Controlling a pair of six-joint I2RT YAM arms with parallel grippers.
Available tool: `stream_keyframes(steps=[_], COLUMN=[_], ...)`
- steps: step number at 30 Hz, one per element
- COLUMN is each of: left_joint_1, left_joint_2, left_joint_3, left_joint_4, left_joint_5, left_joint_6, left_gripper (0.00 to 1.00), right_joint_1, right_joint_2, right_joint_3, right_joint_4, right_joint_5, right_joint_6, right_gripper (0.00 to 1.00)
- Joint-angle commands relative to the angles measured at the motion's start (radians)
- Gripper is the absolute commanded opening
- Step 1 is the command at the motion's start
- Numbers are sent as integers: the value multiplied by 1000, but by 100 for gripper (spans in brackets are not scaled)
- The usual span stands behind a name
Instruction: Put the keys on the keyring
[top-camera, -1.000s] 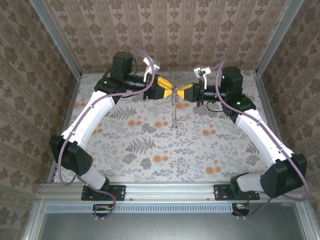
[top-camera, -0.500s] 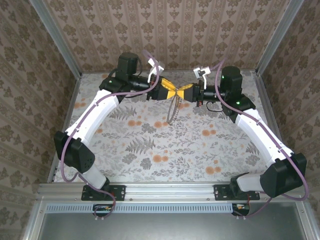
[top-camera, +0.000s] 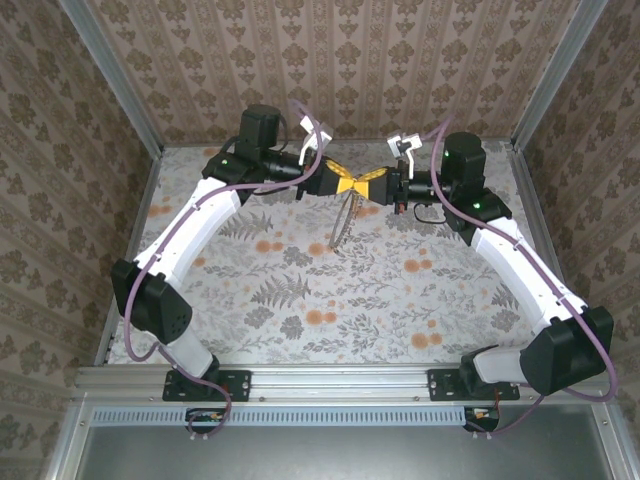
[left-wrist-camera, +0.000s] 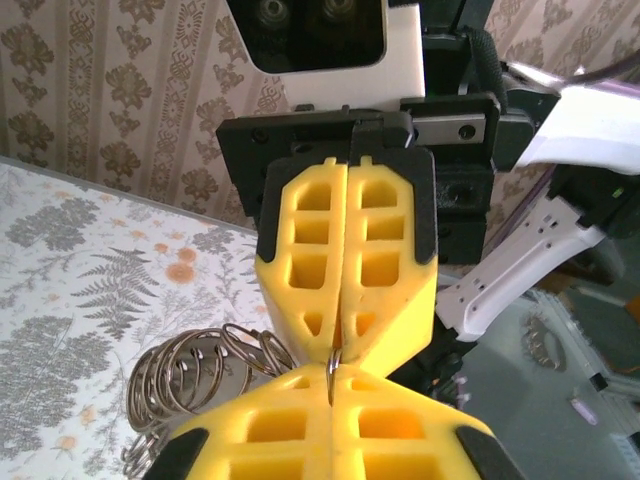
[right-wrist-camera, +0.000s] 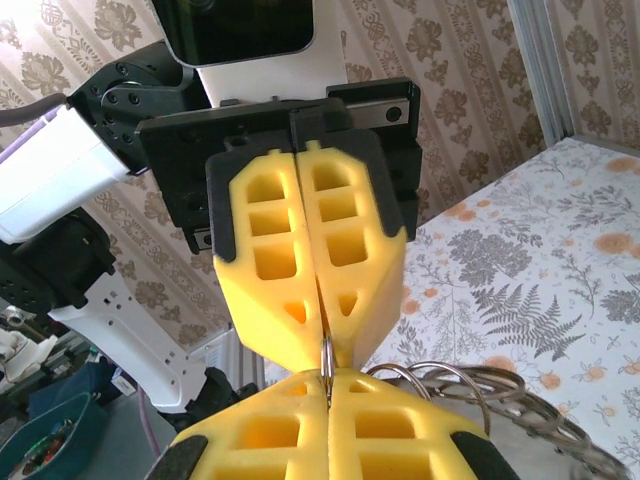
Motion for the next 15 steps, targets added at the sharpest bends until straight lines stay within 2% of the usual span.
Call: stream_keyframes(steps=[1,5,6,7,10,15], left_joint_1=[-23,-30,-30,-29,-27,-32], left_joint_2=[14,12,6,-2,-28,-66], left_joint_3=[39,29,16,-3,-53,-118], left_joint_4=[11,31,69,114,234,384], left_joint_5=[45,40,29,15,-35,-109], left_joint_6=[16,2,-24,-57,-141,-263], left_gripper=[0,0,0,0,0,0], right_joint_1=[-1,-7,-14,-24,-61,-81], right_joint_2=[-13,-22,-30,-45,-100,-206], right_joint_3=[22,29,27,16,-33,-145], right_joint_4=[10,-7,-8,-2,57,145], right_joint_5=[-2,25,36,51,85,163], right_joint_6=[-15,-15,-10,1,61,133], right_gripper=[0,0,9,22,40,46])
